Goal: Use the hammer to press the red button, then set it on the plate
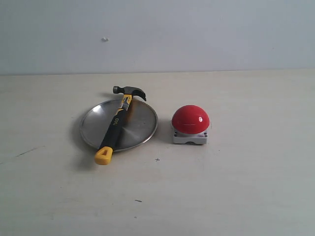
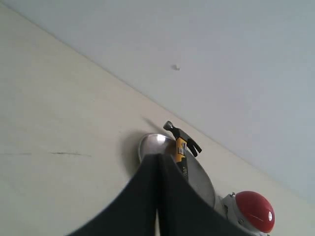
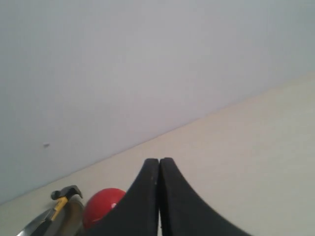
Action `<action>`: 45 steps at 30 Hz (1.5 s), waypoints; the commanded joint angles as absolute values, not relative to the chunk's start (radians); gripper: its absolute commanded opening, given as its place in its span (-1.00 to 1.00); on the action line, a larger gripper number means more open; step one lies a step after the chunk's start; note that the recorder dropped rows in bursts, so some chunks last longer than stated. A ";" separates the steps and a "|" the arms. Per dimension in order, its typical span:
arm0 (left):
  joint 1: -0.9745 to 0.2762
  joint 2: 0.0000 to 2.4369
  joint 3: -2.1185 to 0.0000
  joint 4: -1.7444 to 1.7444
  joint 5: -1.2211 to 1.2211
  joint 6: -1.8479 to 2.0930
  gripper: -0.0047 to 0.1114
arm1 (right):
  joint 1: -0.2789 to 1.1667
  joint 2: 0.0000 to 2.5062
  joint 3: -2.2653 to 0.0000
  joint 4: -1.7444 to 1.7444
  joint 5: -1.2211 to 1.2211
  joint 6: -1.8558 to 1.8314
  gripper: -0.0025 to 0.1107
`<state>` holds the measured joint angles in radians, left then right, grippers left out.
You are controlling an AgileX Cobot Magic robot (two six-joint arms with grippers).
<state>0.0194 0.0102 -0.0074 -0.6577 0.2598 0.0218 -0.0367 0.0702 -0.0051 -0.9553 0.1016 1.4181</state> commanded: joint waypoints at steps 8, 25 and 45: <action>0.020 0.013 -0.004 -0.658 0.256 0.026 -0.92 | -0.043 0.000 0.000 -0.063 0.197 0.193 -0.96; 0.020 0.013 -0.004 -0.658 0.256 0.026 -0.92 | -0.043 0.000 0.000 -0.031 0.154 0.235 -0.96; 0.020 0.013 -0.004 -0.658 0.256 0.026 -0.92 | -0.043 0.000 0.000 -0.031 0.154 0.237 -0.96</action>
<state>0.0194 0.0102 -0.0074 -0.6577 0.2598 0.0218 -0.0367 0.0063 -0.0051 -0.0321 0.1693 0.2367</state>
